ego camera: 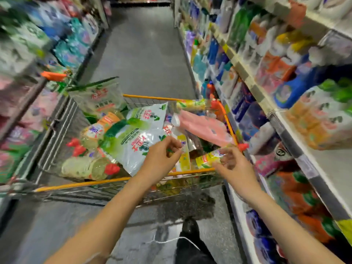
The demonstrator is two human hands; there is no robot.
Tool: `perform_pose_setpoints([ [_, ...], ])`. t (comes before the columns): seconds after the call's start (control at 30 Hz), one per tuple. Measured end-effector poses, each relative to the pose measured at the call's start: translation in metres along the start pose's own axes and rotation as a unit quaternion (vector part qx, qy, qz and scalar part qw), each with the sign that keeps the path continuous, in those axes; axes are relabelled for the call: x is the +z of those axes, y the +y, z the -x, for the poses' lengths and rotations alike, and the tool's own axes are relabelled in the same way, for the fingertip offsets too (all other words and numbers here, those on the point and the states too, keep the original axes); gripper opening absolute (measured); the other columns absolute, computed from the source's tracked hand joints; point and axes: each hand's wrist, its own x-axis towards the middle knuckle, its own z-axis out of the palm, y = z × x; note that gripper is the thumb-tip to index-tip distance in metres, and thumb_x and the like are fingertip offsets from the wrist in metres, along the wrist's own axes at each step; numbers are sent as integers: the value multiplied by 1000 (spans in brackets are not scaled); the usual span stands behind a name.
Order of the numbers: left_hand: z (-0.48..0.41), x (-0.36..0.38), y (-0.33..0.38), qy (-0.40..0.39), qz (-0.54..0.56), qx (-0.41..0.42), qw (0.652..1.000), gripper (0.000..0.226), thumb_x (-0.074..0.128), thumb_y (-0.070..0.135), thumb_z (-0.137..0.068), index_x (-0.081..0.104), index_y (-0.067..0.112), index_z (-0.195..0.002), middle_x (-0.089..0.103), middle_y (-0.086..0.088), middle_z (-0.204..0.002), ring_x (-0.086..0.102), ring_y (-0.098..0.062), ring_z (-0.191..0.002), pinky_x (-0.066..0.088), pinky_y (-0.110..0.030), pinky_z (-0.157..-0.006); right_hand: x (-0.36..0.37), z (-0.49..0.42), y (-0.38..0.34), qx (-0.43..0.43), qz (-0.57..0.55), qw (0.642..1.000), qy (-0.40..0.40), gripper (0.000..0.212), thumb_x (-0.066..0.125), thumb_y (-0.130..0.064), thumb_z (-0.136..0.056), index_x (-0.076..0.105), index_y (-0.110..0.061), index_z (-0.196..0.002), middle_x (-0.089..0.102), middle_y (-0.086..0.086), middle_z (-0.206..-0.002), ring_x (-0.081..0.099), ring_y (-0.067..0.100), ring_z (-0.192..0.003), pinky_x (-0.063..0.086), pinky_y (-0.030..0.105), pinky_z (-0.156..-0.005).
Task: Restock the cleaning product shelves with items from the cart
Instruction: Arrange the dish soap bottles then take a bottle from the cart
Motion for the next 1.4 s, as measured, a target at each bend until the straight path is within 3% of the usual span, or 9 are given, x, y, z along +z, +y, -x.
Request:
perform_pose_setpoints([
  [0.27, -95, -15, -35, 30, -58, -66, 996, 10, 63, 12, -91, 62, 9, -100, 58, 6, -82, 54, -10, -69, 45, -21, -65, 45, -145, 32, -81, 305, 949, -5, 58, 74, -16, -79, 46, -8, -130, 49, 10, -129, 44, 31, -119, 38, 40, -92],
  [0.47, -142, -20, -53, 2, -77, -109, 991, 15, 62, 12, -90, 63, 8, -105, 62, -2, -88, 53, -17, -74, 48, -31, -76, 77, -188, 49, -83, 425, 899, -65, 59, 78, -16, -68, 52, -7, -120, 57, 14, -113, 53, 38, -103, 44, 45, -81],
  [0.8, -174, -40, -74, -62, -93, -110, 988, 16, 58, 13, -92, 63, 7, -106, 66, -5, -93, 63, -22, -86, 52, -34, -80, 91, -191, 45, -85, 496, 863, -39, 70, 90, -5, -42, 60, -2, -106, 64, 15, -85, 63, 36, -72, 52, 41, -51],
  [0.9, -175, -40, -73, -65, -70, -111, 989, 13, 57, 8, -92, 63, 7, -104, 63, -4, -92, 62, -21, -85, 51, -29, -77, 70, -195, 25, -58, 477, 877, -10, 60, 89, -5, -53, 62, 1, -106, 66, 18, -74, 63, 36, -57, 44, 34, -41],
  [0.97, -174, -34, -71, -78, -51, -104, 990, 11, 57, 7, -92, 63, 9, -101, 62, -3, -91, 59, -17, -77, 48, -21, -69, 52, -198, 14, -35, 435, 899, 14, 52, 78, -10, -74, 56, 1, -121, 68, 22, -84, 64, 41, -65, 41, 35, -51],
  [1.07, -173, -16, -64, -115, -39, -80, 989, 18, 60, 9, -90, 63, 8, -108, 60, -1, -94, 54, -11, -76, 45, -15, -69, 36, -195, 7, -64, 419, 905, 49, 45, 74, -13, -80, 56, 0, -120, 68, 22, -80, 63, 43, -63, 31, 34, -55],
  [1.23, -170, 30, -42, -215, -12, -49, 975, 78, 80, 29, -75, 37, 13, -138, 43, 5, -124, 46, -10, -108, 42, -21, -91, 45, -187, -35, -79, 323, 928, 170, 46, 67, -40, -82, 59, 2, -101, 61, 21, -61, 59, 41, -51, 28, 29, -53],
  [1.3, -167, 49, -29, -169, 11, -30, 985, 100, 79, 49, -61, 29, 14, -140, 38, 2, -131, 44, -15, -118, 42, -28, -99, 54, -191, -61, -77, 259, 939, 214, 52, 56, -50, -80, 59, -1, -96, 63, 19, -67, 59, 37, -58, 29, 31, -55],
  [1.4, -165, 54, -9, 7, 39, -69, 997, 96, 51, 62, -66, 28, 11, -143, 38, -5, -136, 42, -18, -121, 39, -25, -97, 67, -192, -93, -97, 197, 942, 252, 50, 55, -53, -79, 60, -5, -94, 63, 10, -71, 57, 30, -60, 35, 32, -54],
])
